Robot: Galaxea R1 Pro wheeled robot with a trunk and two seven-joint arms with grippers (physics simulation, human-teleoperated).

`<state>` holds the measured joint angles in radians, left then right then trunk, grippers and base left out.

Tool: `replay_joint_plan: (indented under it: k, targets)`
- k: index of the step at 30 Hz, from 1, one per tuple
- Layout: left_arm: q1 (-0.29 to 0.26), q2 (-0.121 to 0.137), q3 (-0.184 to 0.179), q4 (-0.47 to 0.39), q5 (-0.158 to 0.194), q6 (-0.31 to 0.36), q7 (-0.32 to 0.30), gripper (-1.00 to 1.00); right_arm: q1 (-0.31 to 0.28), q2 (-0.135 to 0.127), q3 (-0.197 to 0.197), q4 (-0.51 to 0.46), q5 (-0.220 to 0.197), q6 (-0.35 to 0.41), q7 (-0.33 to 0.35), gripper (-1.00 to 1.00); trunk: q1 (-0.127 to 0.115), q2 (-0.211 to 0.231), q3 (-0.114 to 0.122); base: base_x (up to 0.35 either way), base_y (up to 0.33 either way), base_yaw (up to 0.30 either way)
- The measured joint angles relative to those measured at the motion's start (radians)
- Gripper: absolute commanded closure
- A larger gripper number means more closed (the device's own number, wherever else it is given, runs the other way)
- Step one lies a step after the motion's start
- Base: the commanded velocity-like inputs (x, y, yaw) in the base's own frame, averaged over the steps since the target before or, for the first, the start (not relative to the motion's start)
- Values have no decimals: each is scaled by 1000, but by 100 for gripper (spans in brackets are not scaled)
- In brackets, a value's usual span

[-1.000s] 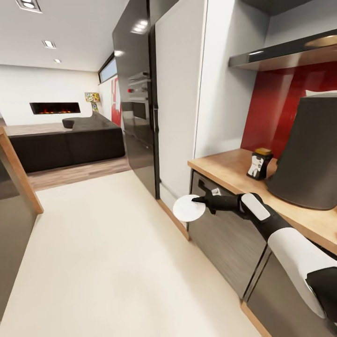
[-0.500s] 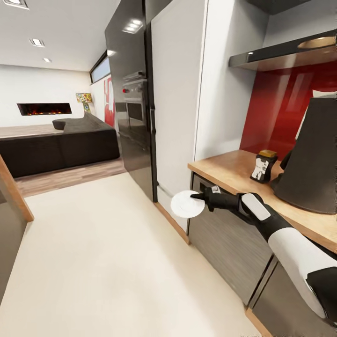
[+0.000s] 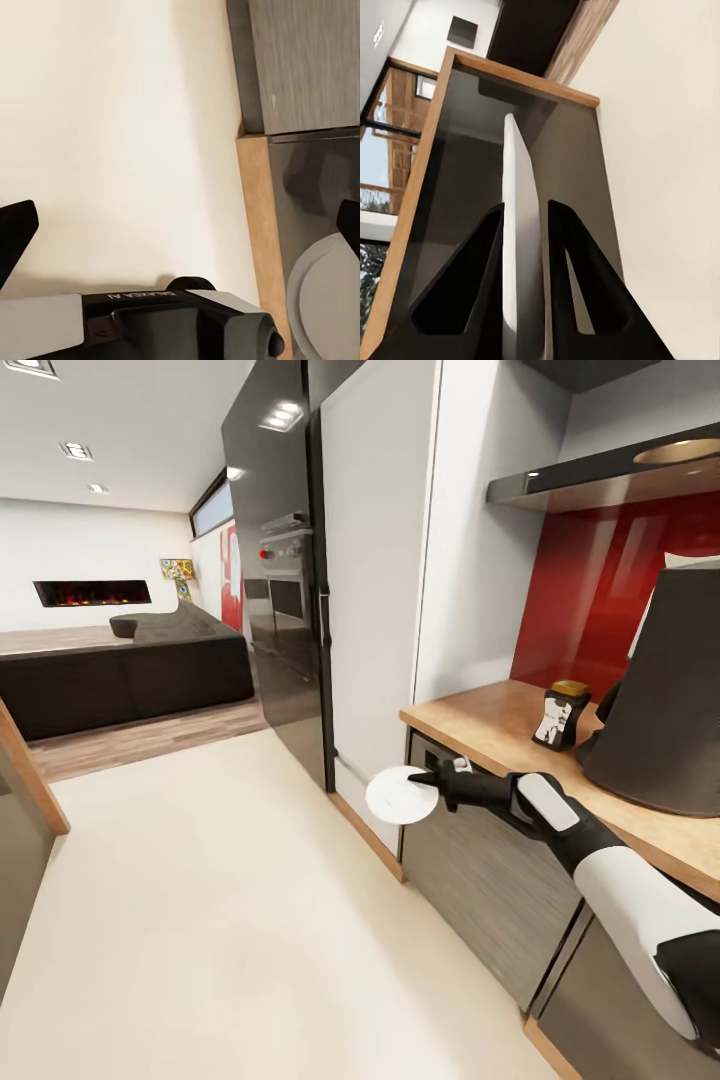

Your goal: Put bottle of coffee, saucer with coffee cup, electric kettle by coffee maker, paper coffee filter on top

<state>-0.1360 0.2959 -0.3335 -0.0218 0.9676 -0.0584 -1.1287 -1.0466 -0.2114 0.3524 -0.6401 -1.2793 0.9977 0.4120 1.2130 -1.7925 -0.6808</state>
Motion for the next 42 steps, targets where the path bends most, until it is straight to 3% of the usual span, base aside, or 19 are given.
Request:
replay_joint_plan:
  k: [9, 18, 26, 30, 31, 33, 37, 42]
  targets:
    - [0, -1, 0, 0, 0, 0, 0, -100, 0, -11, -5, -3, 0, -1, 0, 100, 0, 0, 0, 0, 0, 0]
    - [0, -3, 0, 0, 0, 0, 0, -100, 0, -25, -60, -6, -2, -1, -1, 100, 0, 0, 0, 14, 43, 0]
    - [0, -6, 0, 0, 0, 0, 0, -100, 23, -24, -62, -5, 0, 1, -1, 100, 0, 0, 0, 8, 18, -85]
    - [0, -13, 0, 0, 0, 0, 0, -100, 139, -27, -64, -199, 0, -2, -4, 100, 0, 0, 0, 0, 1, -9]
    - [0, -14, 0, -1, 0, 0, 0, -100, 198, -28, -65, -319, -2, -2, -8, 100, 0, 0, 0, 0, 0, -3]
    - [0, -15, 0, -1, 0, 0, 0, -100, 248, -28, -66, -407, 2, -4, -10, 100, 0, 0, 0, 0, 0, -2]
    - [0, -15, 0, -1, 0, 0, 0, -100, 293, -29, -68, -478, 1, -4, -11, 100, 0, 0, 0, 0, 0, 0]
    - [0, -15, 0, -1, 0, 0, 0, -100, 309, -33, -70, -500, -1, -5, -12, 100, 0, 0, 0, 0, 0, 0]
